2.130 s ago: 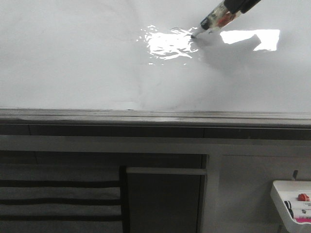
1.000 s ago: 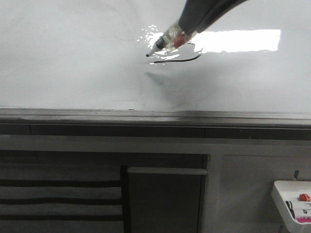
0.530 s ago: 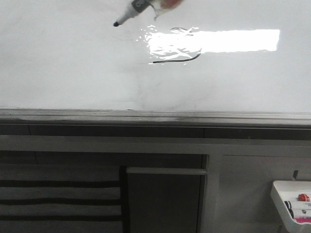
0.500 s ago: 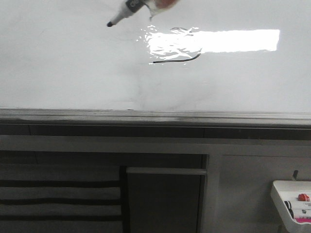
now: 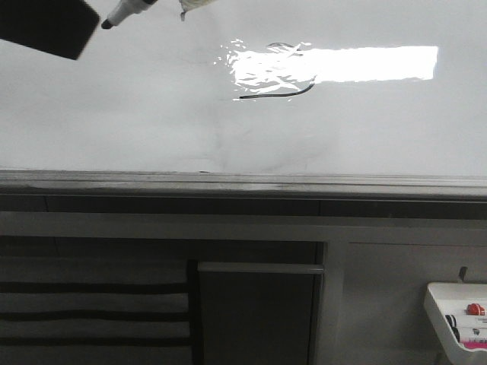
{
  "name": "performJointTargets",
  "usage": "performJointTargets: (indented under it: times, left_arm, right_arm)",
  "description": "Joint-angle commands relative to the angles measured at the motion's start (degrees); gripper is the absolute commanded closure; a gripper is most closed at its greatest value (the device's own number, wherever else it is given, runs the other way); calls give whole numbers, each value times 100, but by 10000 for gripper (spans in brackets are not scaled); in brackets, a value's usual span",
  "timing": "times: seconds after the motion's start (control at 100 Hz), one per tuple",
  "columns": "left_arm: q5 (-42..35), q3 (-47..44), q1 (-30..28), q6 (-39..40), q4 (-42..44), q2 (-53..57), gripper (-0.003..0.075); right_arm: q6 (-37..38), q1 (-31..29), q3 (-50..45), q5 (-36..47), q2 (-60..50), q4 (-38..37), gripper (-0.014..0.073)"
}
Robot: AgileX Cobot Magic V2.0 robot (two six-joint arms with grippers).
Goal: Write number 3 on whiteboard
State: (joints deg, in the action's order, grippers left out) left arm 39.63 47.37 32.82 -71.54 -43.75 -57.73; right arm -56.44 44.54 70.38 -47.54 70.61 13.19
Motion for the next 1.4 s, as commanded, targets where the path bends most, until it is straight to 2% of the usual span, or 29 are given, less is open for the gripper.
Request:
performJointTargets:
  times: [0.0,0.33,0.64,0.85,0.92,1.07,1.14,1.21,1.39]
  left_arm:
    - [-249,343,181,-253,-262,-171,227]
    - [-539,784,373,-374,-113,-794,239]
    - [-528,783,373,-374,-18,-856,549]
    - [-539,783,373,-374,-18,-856,671]
    - [-539,783,373,-374,-18,-856,692]
    - [-539,783,373,-374,-18,-856,724]
    - [-539,783,347,-362,-18,-856,735]
    - [-552,783,313,-353,-18,-856,739]
    - [-700,745,-178,153,-11,-856,739]
  right_arm:
    - [-68,15,186,306,-152,51,652]
    - [-138,54,186,189,-152,51,652]
    - [-125,54,186,190,-152,51,652]
    - [-111,54,186,176,-152,64,649]
    - [-99,54,186,154,-152,64,603]
    - [-46,54,186,71,-152,53,389]
    - [136,43,200,59,-189,-64,340]
    - [598,-28,240,59,-307,-417,342]
    - [2598,-537,332,-85,-934,-1711,342]
